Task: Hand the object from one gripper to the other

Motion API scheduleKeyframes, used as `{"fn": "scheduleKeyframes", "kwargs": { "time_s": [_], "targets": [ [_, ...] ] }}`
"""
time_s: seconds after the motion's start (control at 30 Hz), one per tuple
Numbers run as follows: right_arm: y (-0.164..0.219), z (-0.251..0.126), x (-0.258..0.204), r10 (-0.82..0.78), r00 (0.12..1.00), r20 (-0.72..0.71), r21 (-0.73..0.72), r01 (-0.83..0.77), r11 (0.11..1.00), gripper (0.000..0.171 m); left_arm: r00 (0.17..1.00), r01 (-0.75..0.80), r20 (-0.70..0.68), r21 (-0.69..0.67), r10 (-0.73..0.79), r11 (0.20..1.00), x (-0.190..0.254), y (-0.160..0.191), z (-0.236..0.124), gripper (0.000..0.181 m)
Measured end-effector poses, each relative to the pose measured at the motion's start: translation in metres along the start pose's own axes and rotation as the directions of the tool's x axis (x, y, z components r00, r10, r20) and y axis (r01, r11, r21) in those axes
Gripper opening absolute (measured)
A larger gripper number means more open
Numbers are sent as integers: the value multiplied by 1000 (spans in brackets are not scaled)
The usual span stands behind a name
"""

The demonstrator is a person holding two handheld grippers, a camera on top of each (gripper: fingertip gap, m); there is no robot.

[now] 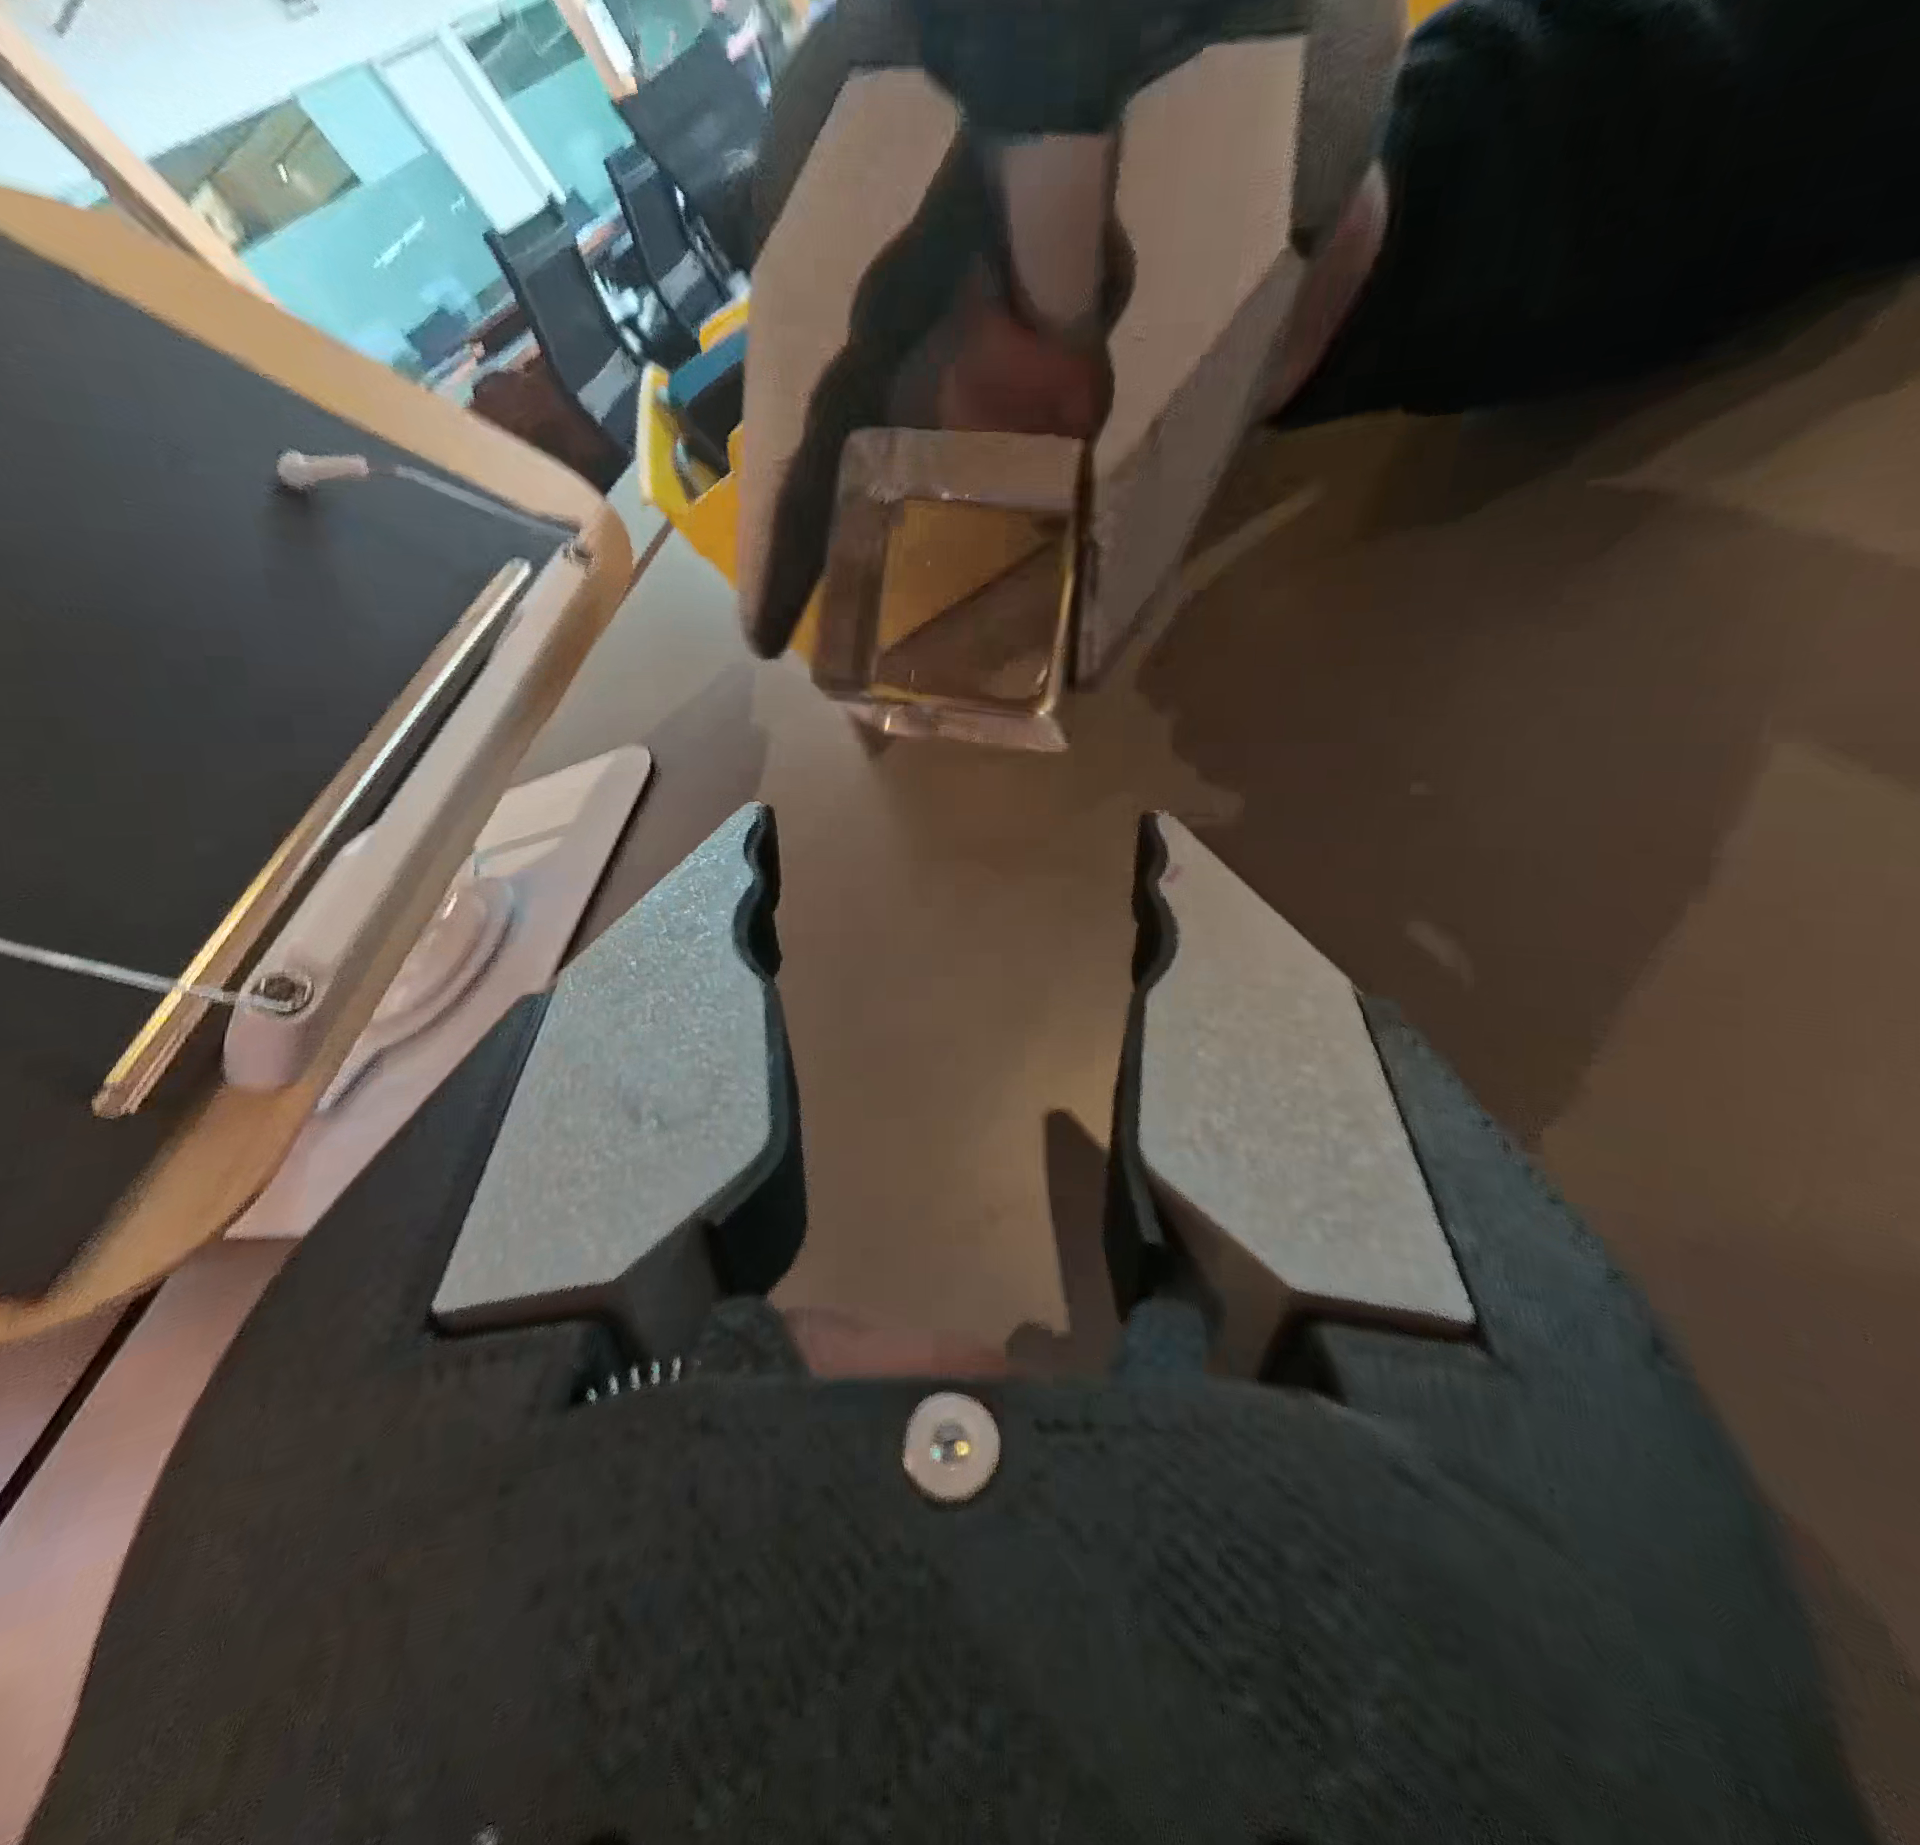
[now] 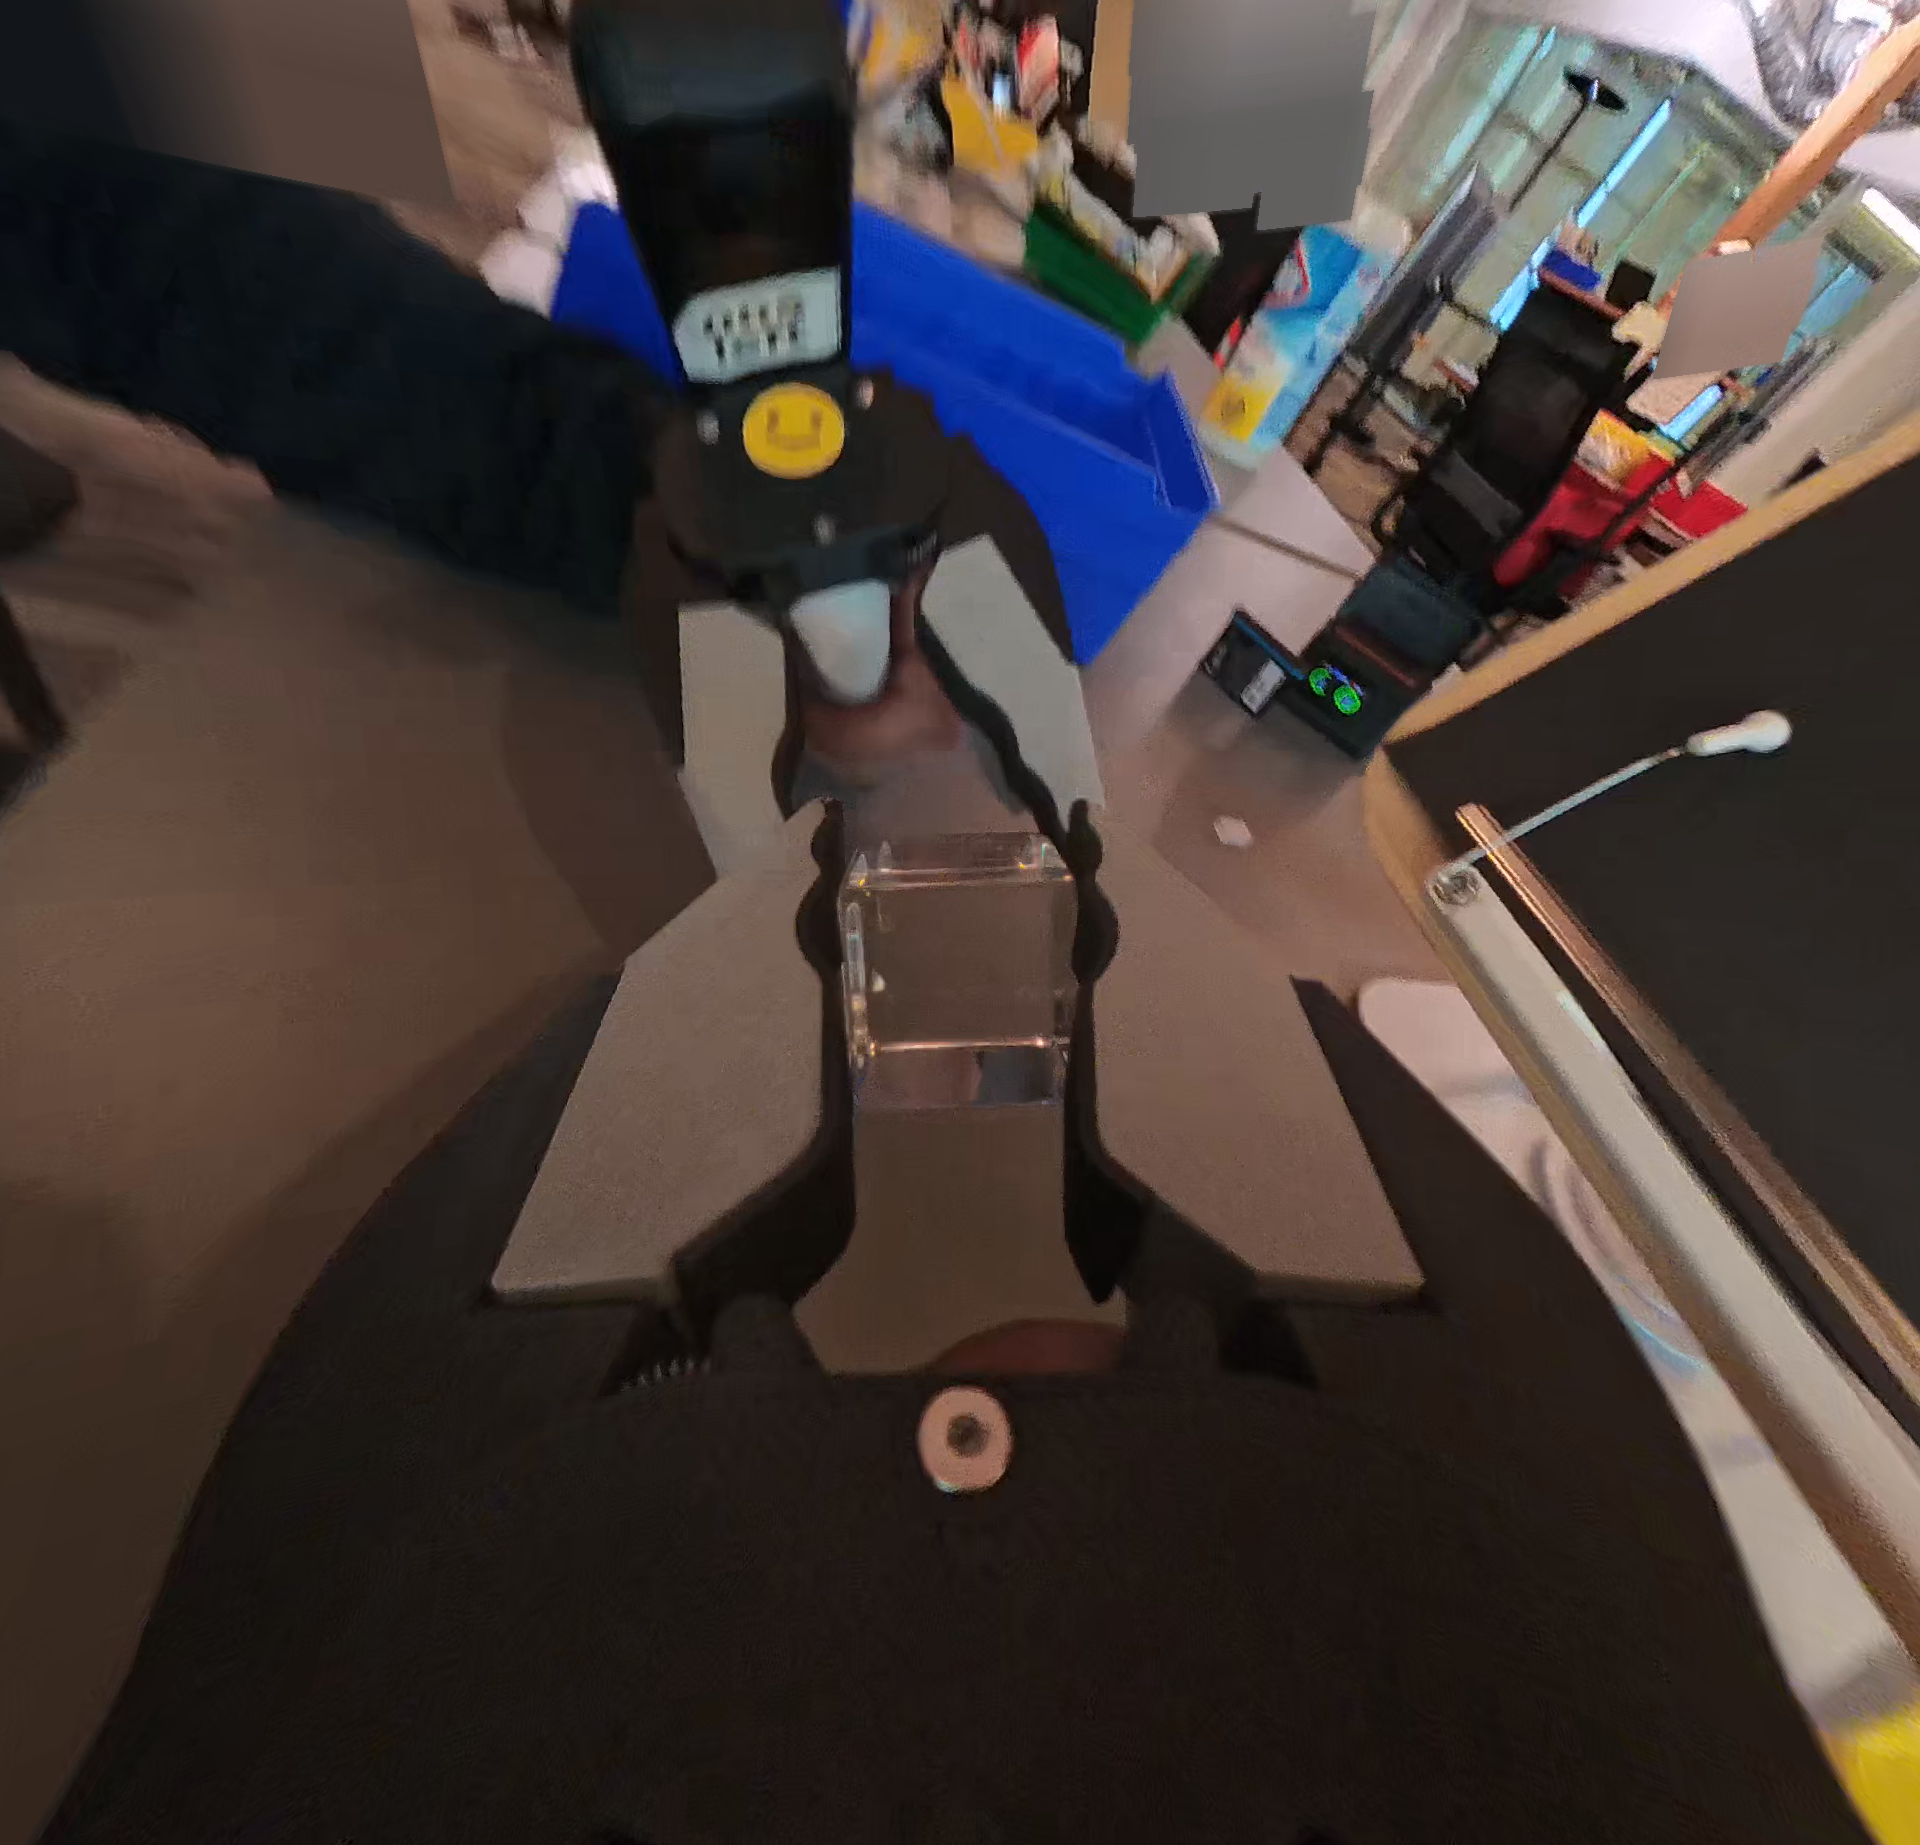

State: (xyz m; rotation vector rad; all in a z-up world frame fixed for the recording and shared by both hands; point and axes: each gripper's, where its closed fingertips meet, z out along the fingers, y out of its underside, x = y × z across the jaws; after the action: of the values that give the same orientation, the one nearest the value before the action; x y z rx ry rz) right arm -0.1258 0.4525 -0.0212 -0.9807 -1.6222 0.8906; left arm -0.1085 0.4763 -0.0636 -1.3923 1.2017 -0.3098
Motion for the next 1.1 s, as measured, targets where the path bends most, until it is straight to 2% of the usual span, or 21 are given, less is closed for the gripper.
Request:
{"fn": "scheduleKeyframes", "kwargs": {
  "time_s": [0.1,0.13,0.2,0.23,0.3,0.37,0.43,0.5,0.53,0.6,0.67,0.8,0.83,0.9,0.97,1.03,1.1],
  "targets": [
    [-10,3,-6,67,997,49,78,-70,994,39,999,37,-34,100,-34,994,11,-22,1,69],
    [-11,4,-6,68,997,49,89,-72,993,39,998,53,-25,130,-50,990,10,-28,1,65],
    [-16,5,-9,87,994,71,129,-95,987,39,998,55,12,170,-58,984,5,-36,0,46],
    [-16,4,-9,100,992,79,135,-110,985,38,999,51,7,176,-53,983,5,-36,0,46],
    [-11,4,-5,120,991,62,103,-126,987,38,999,50,9,125,-51,991,3,-30,2,45],
    [-6,-2,8,158,987,14,70,-159,985,43,990,-60,128,27,56,998,-14,-15,2,44],
    [-6,-13,24,273,962,-12,88,-271,958,47,903,-286,295,-132,314,949,-37,-2,-5,44],
    [-5,-19,32,457,887,61,98,-461,882,60,733,-501,384,-255,562,827,-51,-5,-13,44],
    [-7,-19,29,534,834,139,97,-548,831,70,673,-556,406,-273,618,785,-53,-10,-15,45],
    [-8,-16,25,615,754,230,85,-645,760,80,644,-572,440,-267,626,776,-55,-17,-16,45],
    [-1,-6,23,616,766,186,59,-634,771,87,618,-592,451,-272,644,758,-55,-20,-16,44],
    [0,12,17,585,800,133,34,-594,804,65,520,-706,452,-250,725,662,-39,-34,-12,44],
    [0,14,14,564,815,131,28,-572,820,42,504,-717,452,-257,736,648,-37,-36,-11,44],
    [6,13,16,481,875,53,-7,-482,876,41,527,-701,448,-251,722,667,-37,-33,-8,42],
    [8,7,23,387,920,-65,-46,-390,920,41,598,-635,457,-232,659,737,-40,-29,-8,43],
    [2,-10,35,297,931,-212,-80,-319,944,41,721,-523,432,-176,543,834,-39,-22,-6,49],
    [-6,-39,48,144,919,-366,-166,-217,962,41,777,-441,425,-157,464,883,-43,-15,-6,46]
  ]
}}
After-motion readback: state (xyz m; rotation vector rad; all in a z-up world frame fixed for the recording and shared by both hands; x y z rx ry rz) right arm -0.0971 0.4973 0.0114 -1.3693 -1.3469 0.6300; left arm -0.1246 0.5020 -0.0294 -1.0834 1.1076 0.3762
